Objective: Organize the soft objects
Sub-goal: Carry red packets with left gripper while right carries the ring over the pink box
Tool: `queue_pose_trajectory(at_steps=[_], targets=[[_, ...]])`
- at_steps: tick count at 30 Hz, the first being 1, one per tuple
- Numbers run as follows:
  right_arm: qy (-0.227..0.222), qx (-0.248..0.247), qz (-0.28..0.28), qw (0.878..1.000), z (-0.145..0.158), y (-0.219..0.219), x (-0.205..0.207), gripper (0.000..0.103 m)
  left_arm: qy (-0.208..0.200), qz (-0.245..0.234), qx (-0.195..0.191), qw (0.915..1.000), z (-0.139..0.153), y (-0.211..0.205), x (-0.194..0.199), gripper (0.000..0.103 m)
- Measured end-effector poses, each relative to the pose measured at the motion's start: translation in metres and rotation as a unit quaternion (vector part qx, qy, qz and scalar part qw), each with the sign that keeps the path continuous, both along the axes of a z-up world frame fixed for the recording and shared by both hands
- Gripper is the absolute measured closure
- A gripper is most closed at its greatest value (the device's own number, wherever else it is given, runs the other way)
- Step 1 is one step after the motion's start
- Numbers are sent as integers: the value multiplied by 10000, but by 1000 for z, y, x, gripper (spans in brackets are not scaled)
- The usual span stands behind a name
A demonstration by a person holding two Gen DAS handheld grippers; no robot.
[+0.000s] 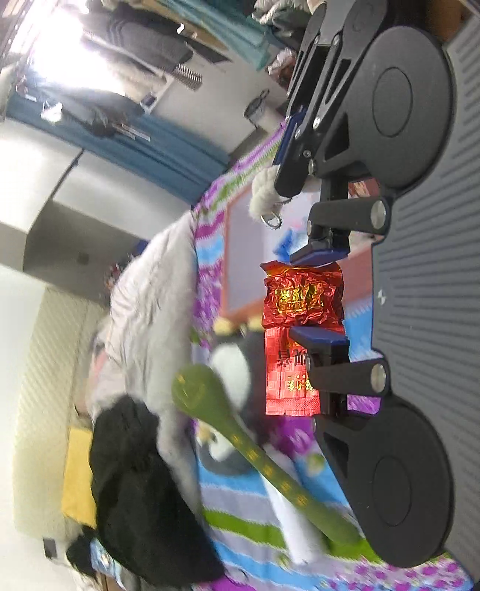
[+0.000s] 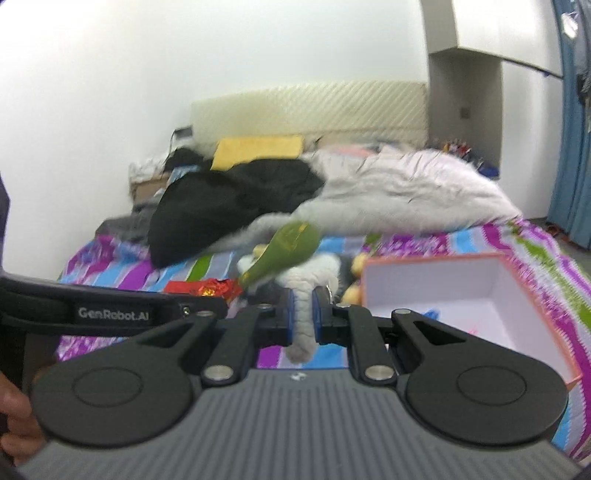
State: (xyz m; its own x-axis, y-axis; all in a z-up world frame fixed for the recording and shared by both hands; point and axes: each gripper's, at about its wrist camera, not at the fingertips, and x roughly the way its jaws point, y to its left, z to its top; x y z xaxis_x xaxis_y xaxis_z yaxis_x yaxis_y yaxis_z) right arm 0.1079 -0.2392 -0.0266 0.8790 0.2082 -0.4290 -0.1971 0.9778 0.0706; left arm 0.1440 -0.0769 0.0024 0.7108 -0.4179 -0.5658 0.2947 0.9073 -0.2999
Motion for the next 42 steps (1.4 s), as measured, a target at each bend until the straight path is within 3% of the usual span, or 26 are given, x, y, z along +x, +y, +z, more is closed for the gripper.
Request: queue_pose_trajectory(at_steps=[9,15,23,31,35,40,42], targets=[[-405,-43,-537,9977,37,-59,16,89,-46,-643,95,9979,31,-77,52,62],[-104,9,-983,9951,29,-106,47,89,385,-1063,197,9934,15,-131,93,62],[808,-174,-1429,9863,-13,-150,93,89,855,-1383,646,9846,-29,-192,146,62],[2021,98,-1586,9664,-90,-188,133,89,1640,-1617,1045,9675,-92,-242,186,62],[2311,75,-1613,9594,-116,-195,141,88,1771,-1722,1414,9587,-116,-260,197,62],[2521,166,-1652,9533,-134,-200,145,87,1990,-1795,1529,9512,-139,-269,207,61],[2613,143,-1682,9504,-141,-203,149,85,2026,-1766,1563,9504,-147,-268,209,55]])
